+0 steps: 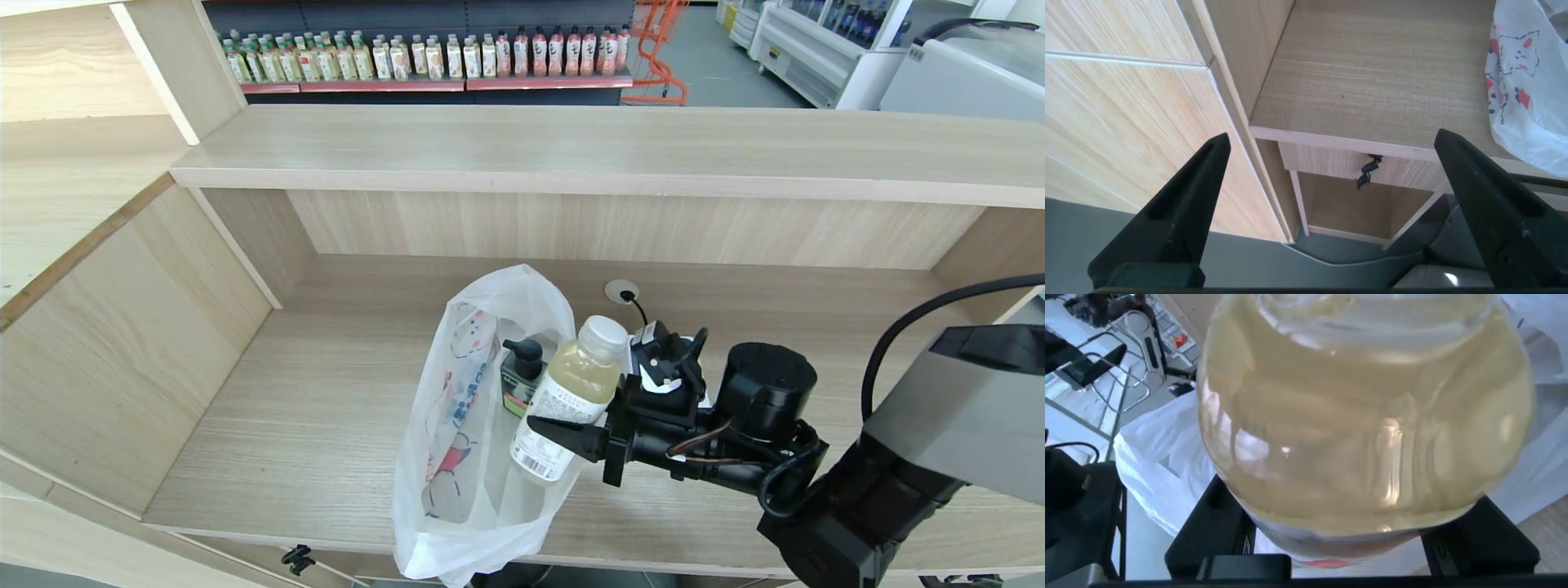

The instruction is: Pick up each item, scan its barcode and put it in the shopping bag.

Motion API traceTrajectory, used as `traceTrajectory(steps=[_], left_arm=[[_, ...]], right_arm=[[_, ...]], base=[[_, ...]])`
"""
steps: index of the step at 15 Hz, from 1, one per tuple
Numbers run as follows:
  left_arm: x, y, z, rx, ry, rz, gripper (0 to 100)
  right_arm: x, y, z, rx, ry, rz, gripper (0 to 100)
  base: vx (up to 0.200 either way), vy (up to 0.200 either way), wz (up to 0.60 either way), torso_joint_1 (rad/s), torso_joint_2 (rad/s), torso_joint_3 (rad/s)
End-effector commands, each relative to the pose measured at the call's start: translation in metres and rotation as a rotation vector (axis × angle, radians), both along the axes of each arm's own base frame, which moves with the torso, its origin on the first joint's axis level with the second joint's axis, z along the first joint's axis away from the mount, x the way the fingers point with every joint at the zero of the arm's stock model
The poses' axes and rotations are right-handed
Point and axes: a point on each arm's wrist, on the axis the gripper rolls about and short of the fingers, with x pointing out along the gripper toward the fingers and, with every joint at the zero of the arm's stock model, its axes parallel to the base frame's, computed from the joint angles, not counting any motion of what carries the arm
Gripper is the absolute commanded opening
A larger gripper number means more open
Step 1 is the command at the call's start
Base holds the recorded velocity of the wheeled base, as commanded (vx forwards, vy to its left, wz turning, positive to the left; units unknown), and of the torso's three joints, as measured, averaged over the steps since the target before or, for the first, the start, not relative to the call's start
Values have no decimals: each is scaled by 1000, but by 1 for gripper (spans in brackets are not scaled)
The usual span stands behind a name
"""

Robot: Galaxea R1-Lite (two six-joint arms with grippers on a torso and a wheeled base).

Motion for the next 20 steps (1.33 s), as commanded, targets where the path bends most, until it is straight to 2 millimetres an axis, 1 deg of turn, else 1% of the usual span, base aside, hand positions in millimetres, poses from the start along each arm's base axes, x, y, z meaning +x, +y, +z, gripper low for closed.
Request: traceTrajectory(steps=[1,4,8,11,12,13,15,17,18,19,20], left_arm=[[0,0,0,0,0,1,100],[0,0,0,0,0,1,100],[0,0,0,0,0,1,100],[0,0,0,0,0,1,100],[0,0,0,0,0,1,100],[0,0,0,0,0,1,100],[0,0,0,0,0,1,100],[0,0,0,0,0,1,100],[0,0,0,0,0,1,100],[0,0,0,0,0,1,100],[0,0,0,0,0,1,100]], right_arm=[[4,3,-15,-16,19,2,0],[8,2,-32,-42,-6,-1,0],[12,0,-34,-59,-40,-8,0],[12,0,-34,-64,-65,21,0],[11,0,-31,-62,-80,39,100],[11,0,-30,-59,-84,42,100],[2,-6,-8,-13,-69,41,100],[-10,-14,28,94,-6,48,100],[-20,-20,53,164,19,59,100],[-30,-28,70,195,53,65,100],[-39,-36,82,197,62,61,100]], base=[[0,0,0,0,0,0],[0,0,0,0,0,0],[0,0,0,0,0,0],[0,0,0,0,0,0],[0,0,0,0,0,0],[0,0,0,0,0,0],[0,0,0,0,0,0],[0,0,0,0,0,0],[0,0,0,0,0,0],[0,0,0,0,0,0],[0,0,0,0,0,0]])
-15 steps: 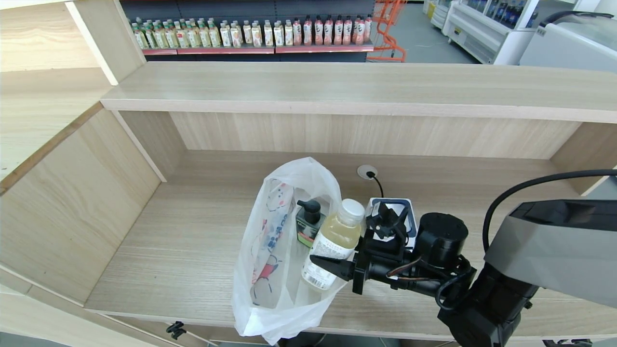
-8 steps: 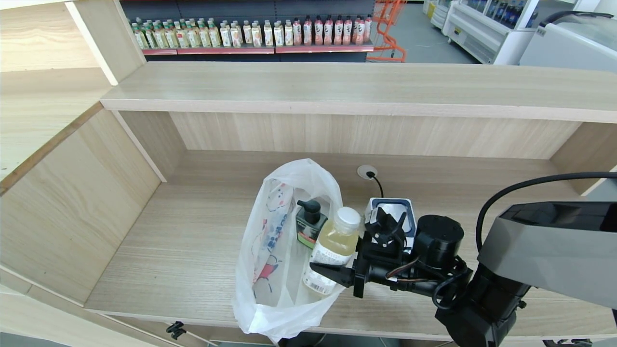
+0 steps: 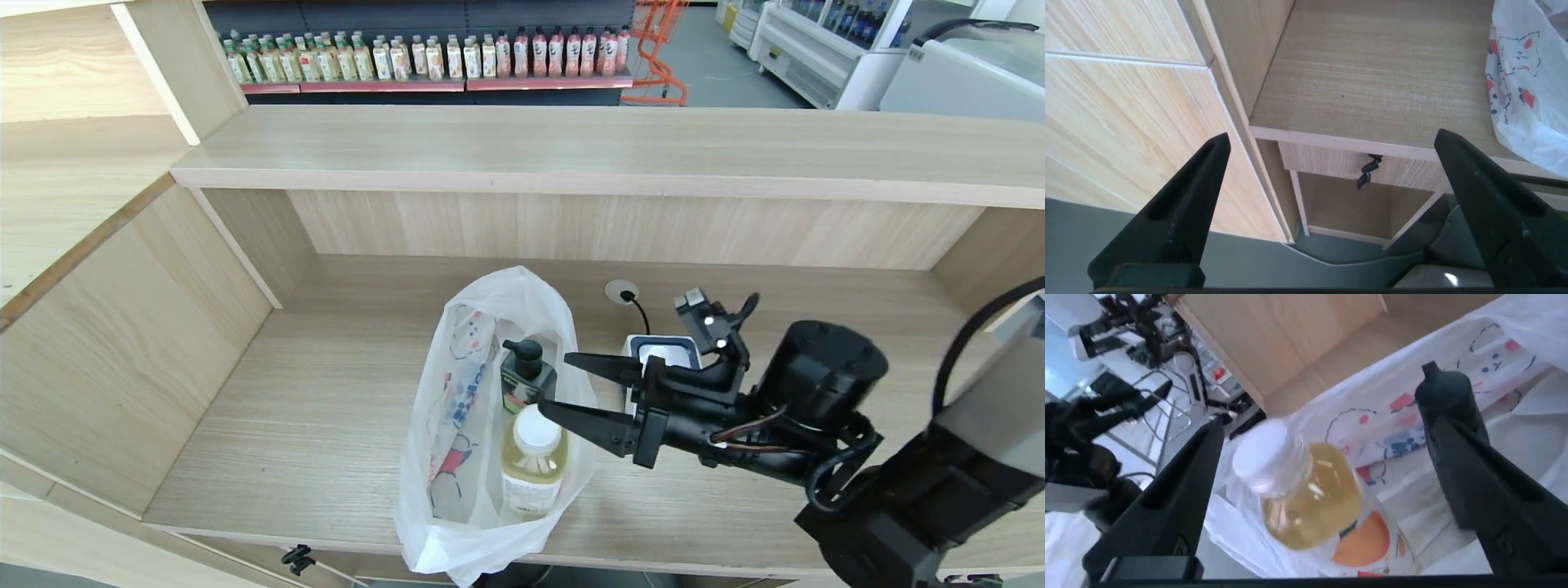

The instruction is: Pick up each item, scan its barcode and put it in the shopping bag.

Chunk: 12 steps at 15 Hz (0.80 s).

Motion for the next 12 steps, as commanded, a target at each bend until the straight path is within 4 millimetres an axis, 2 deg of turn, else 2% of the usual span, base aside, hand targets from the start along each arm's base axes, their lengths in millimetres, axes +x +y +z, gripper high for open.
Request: traceTrajectory(steps=[1,4,6,7,9,11,12], left_arm=[[0,0,0,0,0,1,100],[0,0,0,0,0,1,100],[0,0,0,0,0,1,100],[0,0,0,0,0,1,100],[0,0,0,0,0,1,100],[0,0,0,0,0,1,100],[0,0,0,0,0,1,100]], right_arm=[[-43,-36,59,53,1,-14,100],[-79,-79,81,28,52,-93,100],[-107,-107,83,16,71,-164,100],[-117,-118,78,15,68,-205,100],[-146,-147,55,-83,18,-365,100],[-189,-173,24,-279,20,-759,100],[-205,-178,14,-310,51,-877,100]], base=[[0,0,0,0,0,0],[0,0,0,0,0,0],[0,0,0,0,0,0],[0,0,0,0,0,0],[0,0,0,0,0,0],[0,0,0,0,0,0],[0,0,0,0,0,0]])
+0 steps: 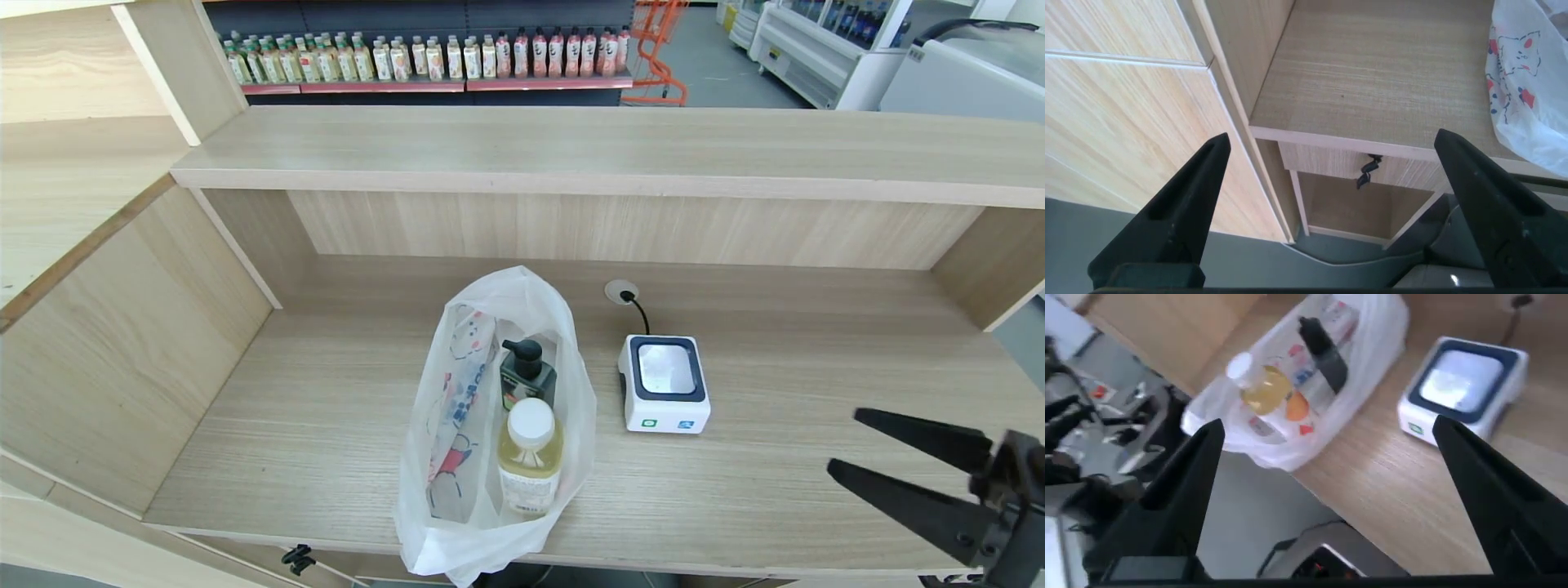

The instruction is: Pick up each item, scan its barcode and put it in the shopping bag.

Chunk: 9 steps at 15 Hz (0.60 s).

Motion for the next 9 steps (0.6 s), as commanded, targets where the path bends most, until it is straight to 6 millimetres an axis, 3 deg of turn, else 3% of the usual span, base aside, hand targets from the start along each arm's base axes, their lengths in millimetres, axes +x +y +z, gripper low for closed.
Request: traceTrajectory(steps=[1,2,5,9], left_arm=[[0,0,0,0,0,1,100],[0,0,0,0,0,1,100],[0,0,0,0,0,1,100],[0,0,0,0,0,1,100]], right_arm=[[-83,-32,-45,-160,-13,-451,100],[-102,-35,-66,-148,-39,-500,100],[-132,-34,-89,-123,-133,-568,100],[-134,-39,-95,-143,-177,-730,100]], base=[[0,0,0,0,0,0],[0,0,0,0,0,0],[0,0,0,0,0,0],[0,0,0,0,0,0]])
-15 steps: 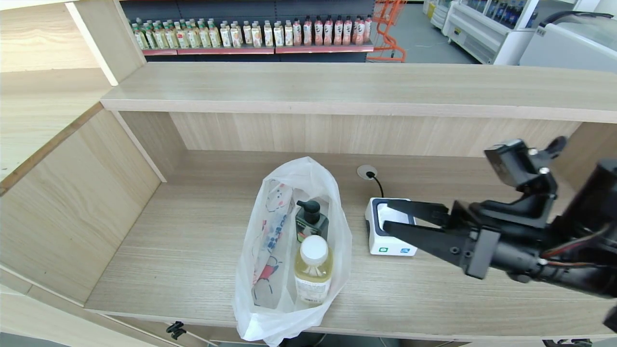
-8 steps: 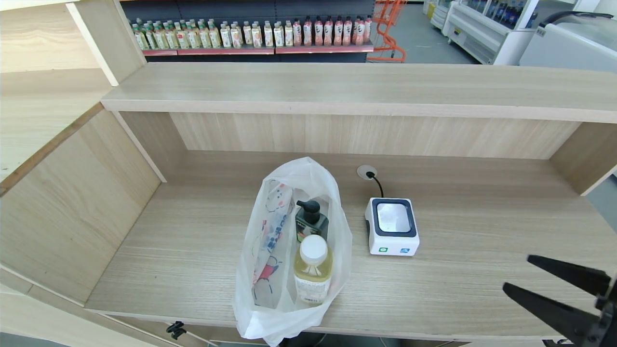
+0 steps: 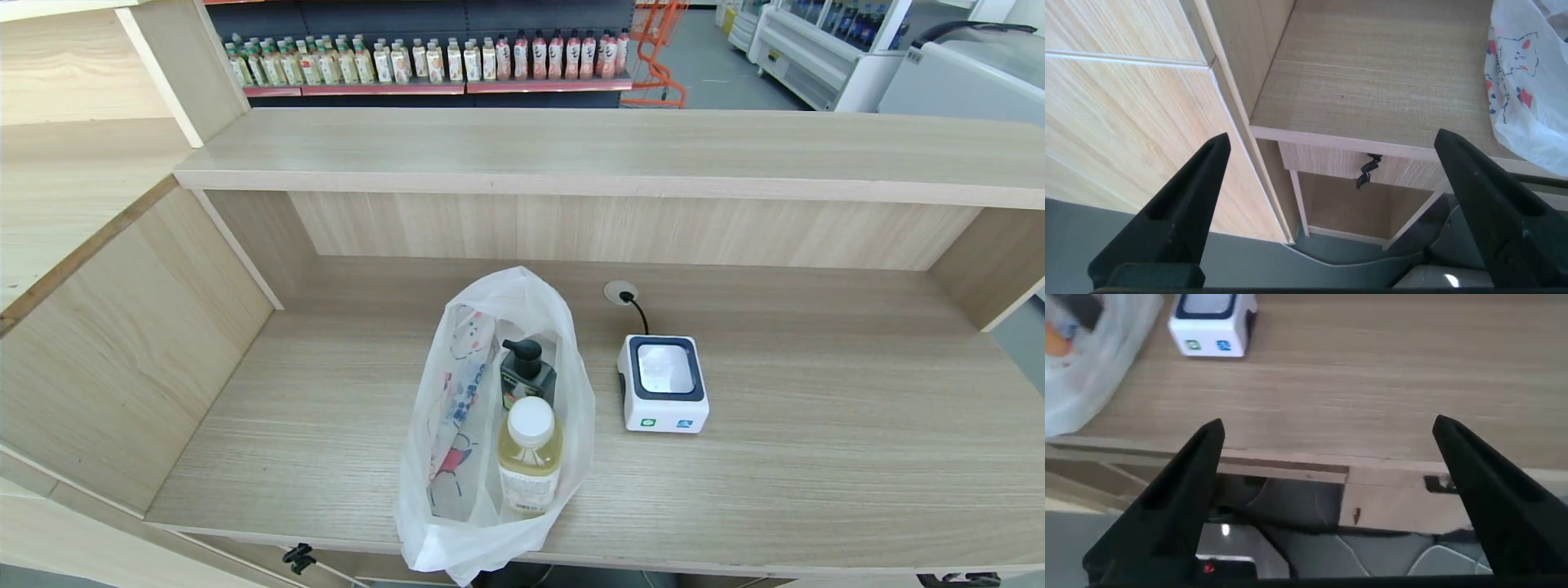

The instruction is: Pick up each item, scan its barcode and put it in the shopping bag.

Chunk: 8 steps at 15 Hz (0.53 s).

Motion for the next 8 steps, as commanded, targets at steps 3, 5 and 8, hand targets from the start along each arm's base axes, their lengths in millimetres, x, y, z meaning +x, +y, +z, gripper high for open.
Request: traceTrajectory(steps=[3,5,8], left_arm=[[0,0,0,0,0,1,100],[0,0,0,0,0,1,100],[0,0,0,0,0,1,100]], right_arm=[[-8,0,-9,-12,-70,-31,100],[-8,0,-9,-7,-74,-31,100],[-8,0,-9,7,-70,-30,0]], base=[[0,0,0,0,0,0],[0,0,0,0,0,0],[0,0,0,0,0,0]])
